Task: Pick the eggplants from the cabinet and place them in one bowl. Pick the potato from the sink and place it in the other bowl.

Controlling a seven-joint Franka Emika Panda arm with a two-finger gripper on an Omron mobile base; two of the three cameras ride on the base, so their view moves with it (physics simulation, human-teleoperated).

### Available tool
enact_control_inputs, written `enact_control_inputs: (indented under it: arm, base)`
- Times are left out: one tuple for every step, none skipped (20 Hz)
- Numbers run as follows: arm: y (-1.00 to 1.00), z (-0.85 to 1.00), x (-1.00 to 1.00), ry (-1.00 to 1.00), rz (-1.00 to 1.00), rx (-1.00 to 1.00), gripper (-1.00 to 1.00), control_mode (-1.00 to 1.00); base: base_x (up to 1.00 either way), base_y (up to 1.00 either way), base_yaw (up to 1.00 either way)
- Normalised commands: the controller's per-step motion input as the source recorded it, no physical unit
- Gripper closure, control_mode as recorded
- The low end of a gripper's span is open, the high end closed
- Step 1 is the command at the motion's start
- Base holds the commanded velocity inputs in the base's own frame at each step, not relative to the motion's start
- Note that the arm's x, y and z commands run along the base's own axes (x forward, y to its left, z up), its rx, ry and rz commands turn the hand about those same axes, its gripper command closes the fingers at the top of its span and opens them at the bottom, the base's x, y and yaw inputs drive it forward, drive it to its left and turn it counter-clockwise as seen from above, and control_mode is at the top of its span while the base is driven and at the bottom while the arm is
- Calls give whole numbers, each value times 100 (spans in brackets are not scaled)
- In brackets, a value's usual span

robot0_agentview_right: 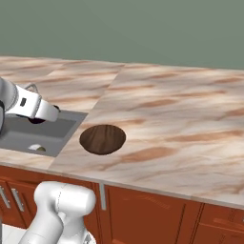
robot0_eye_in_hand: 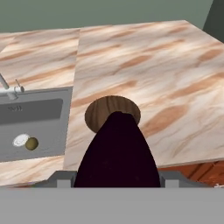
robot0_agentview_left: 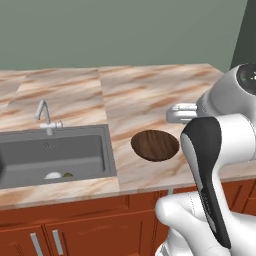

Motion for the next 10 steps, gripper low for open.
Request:
enact_control_inputs:
  arm:
    - [0, 0, 0, 0, 0, 0, 100, 100]
    - [0, 0, 0, 0, 0, 0, 100, 100]
    - [0, 0, 0, 0, 0, 0, 100, 100]
    - [0, 0, 0, 0, 0, 0, 100, 100]
    - [0, 0, 0, 0, 0, 0, 100, 100]
    - [0, 0, 0, 0, 0, 0, 100, 100]
    - [0, 0, 0, 0, 0, 0, 100, 100]
    - [0, 0, 0, 0, 0, 0, 100, 100]
    - [0, 0, 0, 0, 0, 0, 100, 100]
    - [0, 0, 0, 0, 0, 0, 100, 100]
  base:
    - [40, 17, 0]
    - [41, 16, 0]
    - [39, 15, 0]
    - [37, 14, 0]
    - [38, 13, 0]
    - [36, 12, 0]
    - [35, 11, 0]
    - [30, 7, 0]
    - [23, 3, 0]
    - [3, -1, 0]
